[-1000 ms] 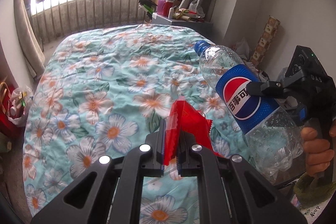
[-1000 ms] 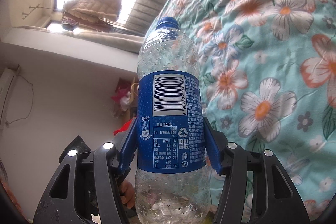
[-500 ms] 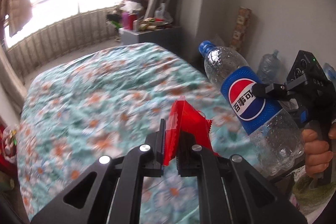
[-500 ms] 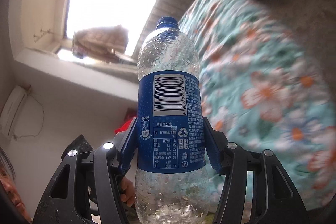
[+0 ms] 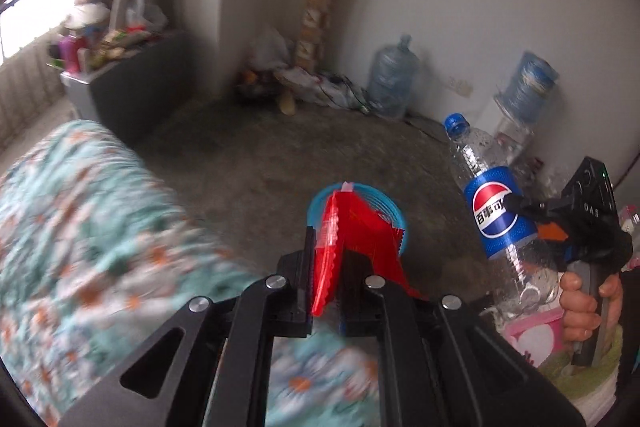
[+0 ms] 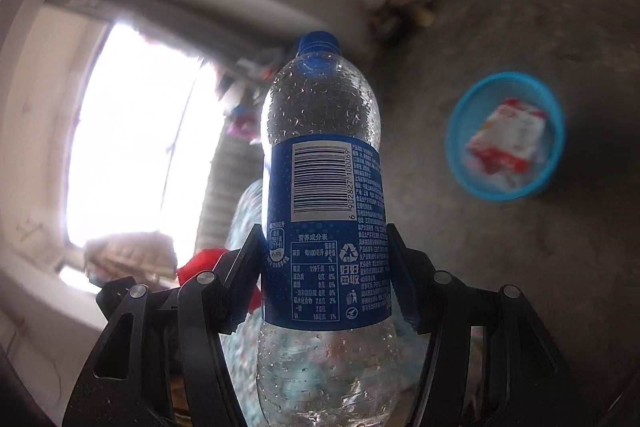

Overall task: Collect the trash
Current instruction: 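Carry the red wrapper and Pepsi bottle to the blue wastebasket, then open both tools above the wastebasket to drop the wrapper and bottle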

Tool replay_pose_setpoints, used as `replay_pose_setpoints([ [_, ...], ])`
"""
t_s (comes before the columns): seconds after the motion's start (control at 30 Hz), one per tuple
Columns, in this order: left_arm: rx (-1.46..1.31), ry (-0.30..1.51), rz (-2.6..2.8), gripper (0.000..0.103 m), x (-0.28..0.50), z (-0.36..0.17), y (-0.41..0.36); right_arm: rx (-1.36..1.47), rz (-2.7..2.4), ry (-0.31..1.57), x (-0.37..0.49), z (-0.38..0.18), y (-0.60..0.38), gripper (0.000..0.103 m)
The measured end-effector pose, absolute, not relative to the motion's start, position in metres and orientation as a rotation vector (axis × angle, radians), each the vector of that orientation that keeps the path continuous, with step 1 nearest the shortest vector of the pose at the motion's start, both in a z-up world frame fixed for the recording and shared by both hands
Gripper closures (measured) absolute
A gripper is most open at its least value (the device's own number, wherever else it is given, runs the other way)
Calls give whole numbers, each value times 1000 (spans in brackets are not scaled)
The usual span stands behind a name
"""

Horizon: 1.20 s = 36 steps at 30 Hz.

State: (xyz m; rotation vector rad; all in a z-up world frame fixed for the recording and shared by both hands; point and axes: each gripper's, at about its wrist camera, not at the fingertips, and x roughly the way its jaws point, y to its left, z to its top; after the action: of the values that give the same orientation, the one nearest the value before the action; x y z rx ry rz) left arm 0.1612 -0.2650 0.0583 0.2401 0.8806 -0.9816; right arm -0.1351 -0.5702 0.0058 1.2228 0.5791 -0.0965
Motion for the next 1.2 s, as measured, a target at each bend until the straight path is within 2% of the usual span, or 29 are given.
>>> replay_pose_setpoints([
  [0.23,348,1115,-1069,95,178,-11,-391,1364,-216,652,-139,-66,-594,47],
  [0.53,401,1218,-1049,95,206,-78,-507,1465,-250,690,-80,-119,-638,45],
  [0.57,395,1218,-1051,92,210,-82,-514,1468,-258,684,-73,-125,-645,45],
  [0.6,385,1219,-1059,86,214,-87,-523,1472,-270,675,-68,-133,-653,41],
  [0.63,369,1237,-1068,60,219,-98,-536,1479,-277,665,-62,-142,-660,31],
  [0.67,369,1254,-1051,34,224,-105,-538,1488,-287,658,-55,-154,-668,27],
  [0.87,275,1291,-997,33,232,-120,-533,1570,-395,716,-53,-210,-670,26],
  [1.0,243,1234,-1024,33,232,-96,-515,1517,-409,712,-69,-200,-651,26],
  [1.2,185,1108,-1079,33,219,-31,-472,1411,-433,701,-78,-163,-632,26],
])
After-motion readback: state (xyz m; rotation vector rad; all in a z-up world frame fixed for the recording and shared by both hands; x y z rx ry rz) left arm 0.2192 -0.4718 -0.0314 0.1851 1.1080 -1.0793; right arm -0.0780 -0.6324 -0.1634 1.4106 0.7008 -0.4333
